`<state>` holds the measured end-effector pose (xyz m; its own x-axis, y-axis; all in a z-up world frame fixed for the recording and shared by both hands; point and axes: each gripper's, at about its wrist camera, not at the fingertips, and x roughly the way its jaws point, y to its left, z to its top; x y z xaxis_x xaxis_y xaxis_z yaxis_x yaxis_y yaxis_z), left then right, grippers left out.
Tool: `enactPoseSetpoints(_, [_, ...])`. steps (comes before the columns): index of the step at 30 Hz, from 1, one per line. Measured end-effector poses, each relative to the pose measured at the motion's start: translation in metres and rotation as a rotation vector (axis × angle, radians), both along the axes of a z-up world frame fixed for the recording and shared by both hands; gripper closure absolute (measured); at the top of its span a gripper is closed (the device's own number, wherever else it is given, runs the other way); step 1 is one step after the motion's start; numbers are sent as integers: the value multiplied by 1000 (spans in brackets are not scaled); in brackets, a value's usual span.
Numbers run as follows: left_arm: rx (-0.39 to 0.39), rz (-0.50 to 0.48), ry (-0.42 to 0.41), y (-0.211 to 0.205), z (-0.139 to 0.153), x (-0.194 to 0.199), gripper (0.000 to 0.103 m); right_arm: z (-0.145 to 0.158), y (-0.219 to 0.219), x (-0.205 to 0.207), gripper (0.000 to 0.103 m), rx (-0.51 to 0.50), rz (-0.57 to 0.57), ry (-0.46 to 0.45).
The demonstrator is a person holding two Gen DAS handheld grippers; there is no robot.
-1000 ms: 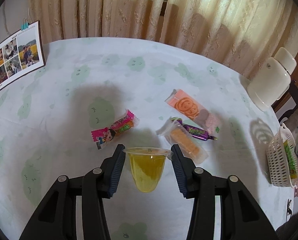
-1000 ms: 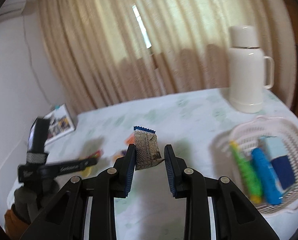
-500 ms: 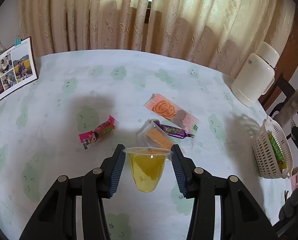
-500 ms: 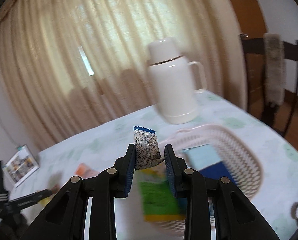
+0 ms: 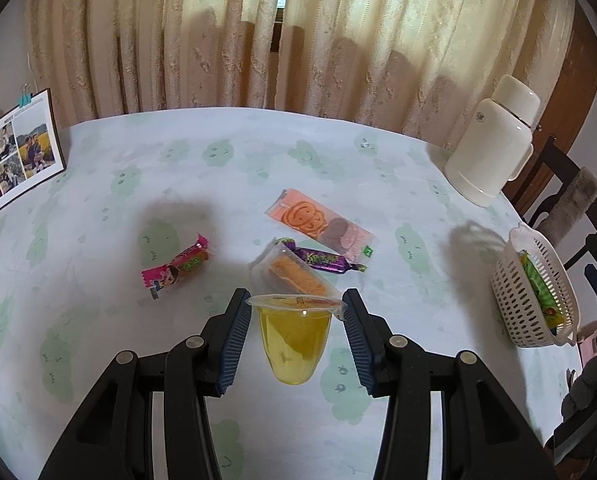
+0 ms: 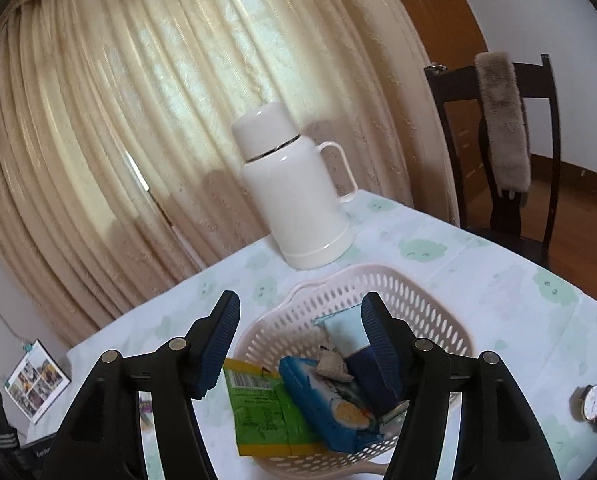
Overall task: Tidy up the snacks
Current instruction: 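Carry the wrapped cookie into the basket and open the right gripper, then carry the jelly cup with the left gripper into the basket and release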
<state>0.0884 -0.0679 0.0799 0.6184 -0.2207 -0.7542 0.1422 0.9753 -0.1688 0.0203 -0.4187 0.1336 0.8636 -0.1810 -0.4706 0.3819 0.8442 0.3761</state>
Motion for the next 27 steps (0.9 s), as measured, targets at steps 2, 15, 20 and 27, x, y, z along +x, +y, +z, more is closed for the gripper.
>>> enactPoseSetpoints(2, [-3, -16, -7, -5, 1, -2, 60, 1, -4, -5, 39, 3, -23, -11])
enactPoseSetpoints(15, [-51, -178, -14, -71, 24, -7, 60, -1, -33, -22, 39, -84, -151, 27])
enactPoseSetpoints(20, [-76, -264, -42, -112, 41, -8, 60, 0, -39, -30, 39, -49, -159, 8])
enactPoseSetpoints(27, [-63, -368, -74, -170, 54, -10, 60, 2, -44, -37, 39, -4, -152, -19])
